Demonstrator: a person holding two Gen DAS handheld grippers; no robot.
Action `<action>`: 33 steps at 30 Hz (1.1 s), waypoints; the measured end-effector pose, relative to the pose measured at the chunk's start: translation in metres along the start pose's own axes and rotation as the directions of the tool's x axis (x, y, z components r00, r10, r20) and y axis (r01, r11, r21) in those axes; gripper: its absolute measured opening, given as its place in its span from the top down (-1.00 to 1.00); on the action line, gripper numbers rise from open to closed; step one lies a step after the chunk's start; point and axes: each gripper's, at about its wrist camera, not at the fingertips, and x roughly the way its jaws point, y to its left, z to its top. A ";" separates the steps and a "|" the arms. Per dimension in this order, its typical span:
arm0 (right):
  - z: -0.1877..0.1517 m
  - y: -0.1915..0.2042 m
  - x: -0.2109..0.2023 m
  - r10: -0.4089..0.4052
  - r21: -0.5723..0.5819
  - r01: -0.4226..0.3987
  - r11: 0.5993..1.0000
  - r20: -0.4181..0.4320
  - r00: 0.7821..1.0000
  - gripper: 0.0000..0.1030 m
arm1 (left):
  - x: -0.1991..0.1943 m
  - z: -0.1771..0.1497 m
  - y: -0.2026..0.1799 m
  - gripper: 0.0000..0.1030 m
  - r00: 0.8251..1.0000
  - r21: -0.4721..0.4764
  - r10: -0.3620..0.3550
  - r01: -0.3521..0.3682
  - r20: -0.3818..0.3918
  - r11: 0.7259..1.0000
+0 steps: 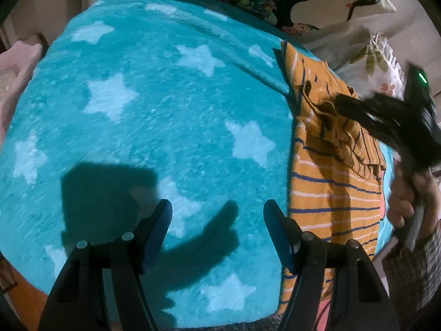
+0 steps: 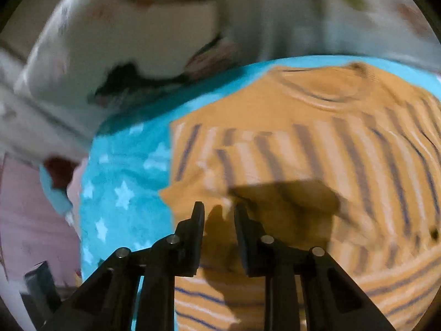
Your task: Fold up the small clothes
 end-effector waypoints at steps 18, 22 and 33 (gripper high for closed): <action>-0.046 0.024 -0.055 -0.298 -0.119 0.332 0.936 0.239 0.924 0.45 | -0.002 -0.001 0.001 -0.32 0.999 0.007 -0.015 0.015 0.029 1.000; -0.090 0.004 -0.094 -0.461 -0.071 0.519 0.852 0.367 0.808 -0.74 | 0.017 0.001 -0.016 -0.32 0.999 0.049 -0.041 0.041 -0.001 0.998; -0.139 -0.114 -0.126 -0.444 0.231 0.408 0.883 0.131 0.886 -0.18 | 0.013 -0.023 -0.057 -0.32 0.999 0.099 -0.023 0.020 0.027 0.995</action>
